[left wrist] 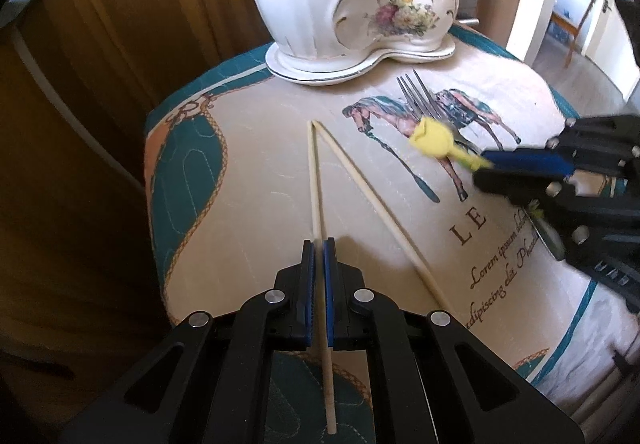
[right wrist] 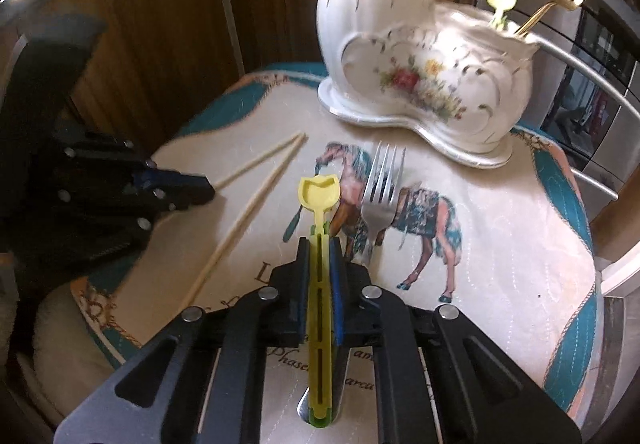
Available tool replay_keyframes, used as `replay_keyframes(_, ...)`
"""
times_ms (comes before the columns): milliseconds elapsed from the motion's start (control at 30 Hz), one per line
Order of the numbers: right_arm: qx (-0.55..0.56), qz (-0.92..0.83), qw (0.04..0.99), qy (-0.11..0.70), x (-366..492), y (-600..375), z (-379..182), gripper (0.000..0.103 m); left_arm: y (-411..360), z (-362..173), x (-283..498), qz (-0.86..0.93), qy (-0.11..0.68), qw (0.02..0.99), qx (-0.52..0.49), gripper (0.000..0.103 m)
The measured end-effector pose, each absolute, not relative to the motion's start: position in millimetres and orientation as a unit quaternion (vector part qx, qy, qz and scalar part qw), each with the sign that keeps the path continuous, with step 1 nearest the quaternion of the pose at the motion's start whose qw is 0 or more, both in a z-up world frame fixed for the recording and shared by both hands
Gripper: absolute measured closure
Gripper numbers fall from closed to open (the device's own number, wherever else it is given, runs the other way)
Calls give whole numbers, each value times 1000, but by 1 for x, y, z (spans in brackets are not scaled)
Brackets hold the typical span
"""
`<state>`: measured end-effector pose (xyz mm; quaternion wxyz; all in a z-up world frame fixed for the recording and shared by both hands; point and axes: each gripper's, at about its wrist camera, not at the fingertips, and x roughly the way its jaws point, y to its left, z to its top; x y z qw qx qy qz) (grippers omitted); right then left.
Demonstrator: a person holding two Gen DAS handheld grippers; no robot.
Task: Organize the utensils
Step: 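Lift the chopstick and yellow spoon and drop them into the ceramic holder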
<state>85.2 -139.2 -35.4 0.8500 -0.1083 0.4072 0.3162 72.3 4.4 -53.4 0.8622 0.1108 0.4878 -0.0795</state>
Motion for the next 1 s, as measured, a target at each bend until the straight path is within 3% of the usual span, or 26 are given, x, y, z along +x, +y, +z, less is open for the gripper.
replay_keyframes(267, -55, 333, 870, 360, 75, -164, -6, 93, 16, -54, 66, -56, 459, 882, 90, 98)
replay_keyframes(1000, 25, 318, 913, 255, 101, -202, 47, 93, 32, 34, 58, -98, 284, 954, 14, 98)
